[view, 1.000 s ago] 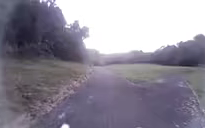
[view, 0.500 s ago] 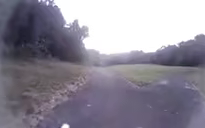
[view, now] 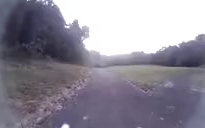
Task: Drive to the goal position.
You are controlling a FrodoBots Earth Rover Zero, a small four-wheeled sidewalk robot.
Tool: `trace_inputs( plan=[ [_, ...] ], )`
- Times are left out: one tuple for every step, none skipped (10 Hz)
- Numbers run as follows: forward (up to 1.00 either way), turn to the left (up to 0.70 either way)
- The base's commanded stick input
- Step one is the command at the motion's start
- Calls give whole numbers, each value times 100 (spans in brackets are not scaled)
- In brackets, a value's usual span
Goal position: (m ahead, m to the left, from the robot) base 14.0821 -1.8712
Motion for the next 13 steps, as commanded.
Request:
trace_inputs(
  plan=[
    [70, 0],
    [70, 0],
    [70, 0],
    [70, 0],
    [70, 0],
    [70, 0],
    [70, 0],
    [70, 0],
    [70, 0],
    [70, 0],
    [70, 0],
    [70, 0],
    [70, 0]
  ],
)
